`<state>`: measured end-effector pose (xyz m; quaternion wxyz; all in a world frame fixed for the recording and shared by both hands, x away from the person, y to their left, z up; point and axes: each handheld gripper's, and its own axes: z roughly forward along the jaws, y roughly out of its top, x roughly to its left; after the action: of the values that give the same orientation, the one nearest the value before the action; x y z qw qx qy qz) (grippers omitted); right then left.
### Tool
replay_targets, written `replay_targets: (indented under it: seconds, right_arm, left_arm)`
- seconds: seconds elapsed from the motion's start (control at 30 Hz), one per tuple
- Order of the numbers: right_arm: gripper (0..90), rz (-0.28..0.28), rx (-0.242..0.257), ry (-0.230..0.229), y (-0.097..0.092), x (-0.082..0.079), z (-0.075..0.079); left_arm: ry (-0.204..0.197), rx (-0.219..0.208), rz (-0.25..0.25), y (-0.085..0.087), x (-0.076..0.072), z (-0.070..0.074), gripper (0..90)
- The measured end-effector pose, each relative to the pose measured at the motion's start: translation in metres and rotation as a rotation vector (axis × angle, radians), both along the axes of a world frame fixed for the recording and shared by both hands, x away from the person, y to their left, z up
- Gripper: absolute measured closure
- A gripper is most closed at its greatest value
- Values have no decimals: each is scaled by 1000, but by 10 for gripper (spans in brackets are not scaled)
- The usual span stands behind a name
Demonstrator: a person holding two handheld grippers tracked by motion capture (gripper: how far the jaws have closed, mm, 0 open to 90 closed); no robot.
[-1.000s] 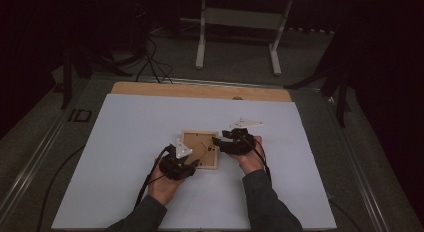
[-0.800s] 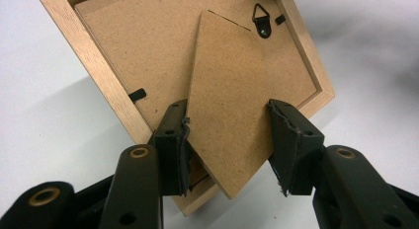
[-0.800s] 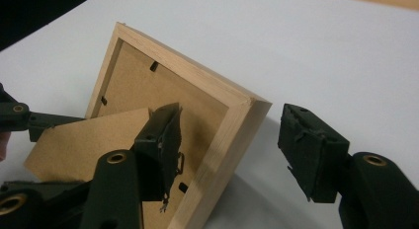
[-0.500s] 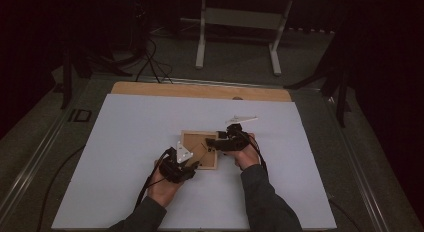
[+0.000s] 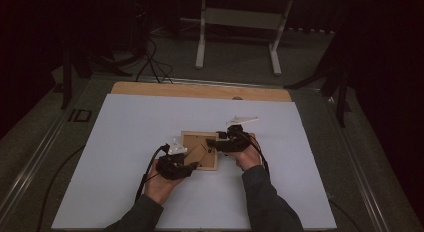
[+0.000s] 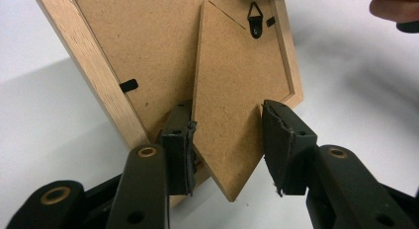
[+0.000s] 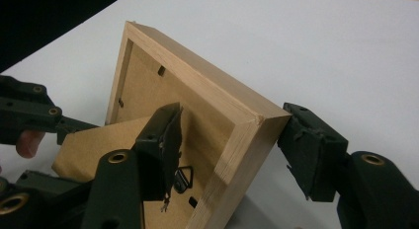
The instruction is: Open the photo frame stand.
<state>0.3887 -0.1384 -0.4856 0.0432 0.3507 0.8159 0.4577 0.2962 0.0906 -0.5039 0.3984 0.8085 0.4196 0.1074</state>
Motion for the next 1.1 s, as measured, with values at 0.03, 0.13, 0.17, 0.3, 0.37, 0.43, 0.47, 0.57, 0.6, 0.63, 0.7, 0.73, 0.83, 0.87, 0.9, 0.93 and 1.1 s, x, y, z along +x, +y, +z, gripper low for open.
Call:
replay_targets:
  seconds: [0.03, 0.13, 0.17, 0.3, 0.37, 0.43, 0.47, 0.57, 0.6, 0.63, 0.7, 0.73, 0.83, 0.87, 0.9, 0.93, 1.1]
  right_arm:
    - [421, 2, -1, -3, 0, -1, 1]
    - [439, 6, -3, -10, -1, -3, 3]
    - [444, 7, -4, -11, -2, -4, 3]
    - [476, 1, 24, -7, -7, -5, 5]
    - [502, -7, 44, -2, -11, -5, 6]
    - [528, -10, 50, -9, -14, -6, 8]
    - [534, -13, 45, -17, -14, -7, 9]
    - [547, -19, 14, -50, -13, -10, 11]
    - [548, -20, 9, -61, -12, -11, 12]
    - [550, -21, 3, -72, -11, -12, 13]
    - [552, -25, -12, -92, -10, -14, 14]
    - [554, -29, -16, -101, -9, -15, 15]
    - [559, -45, -48, -136, -6, -19, 17]
    - [559, -48, -55, -149, -4, -20, 18]
    - [559, -52, -63, -160, -3, -22, 19]
    - [560, -55, -72, -169, -2, -23, 19]
    - [567, -70, -112, -217, 4, -28, 21]
  left_arm:
    - [3, 0, -3, 0, 0, 0, 589]
    - [10, 0, -6, 0, 0, 0, 597]
    - [5, 3, -6, 0, 0, 0, 598]
    - [-16, 35, -5, -4, -2, 3, 599]
    - [-30, 45, -9, -6, -1, 4, 601]
    - [-35, 50, -7, -7, 0, 4, 602]
    - [-36, 47, -7, -7, 0, 4, 602]
    - [-34, 49, -7, -6, 2, 3, 607]
    - [-35, 45, -3, -5, 2, 3, 608]
    - [-36, 48, -1, -5, 3, 3, 610]
    - [-39, 47, 4, -4, 4, 3, 613]
    - [-40, 38, 11, -4, 4, 2, 614]
    - [-45, 41, 15, -3, 6, 2, 616]
    - [-47, 46, 16, -3, 6, 1, 616]
    - [-48, 49, 19, -3, 7, 1, 616]
    - [-48, 51, 21, -2, 8, 1, 616]
    - [-57, 57, 35, -1, 12, -1, 615]
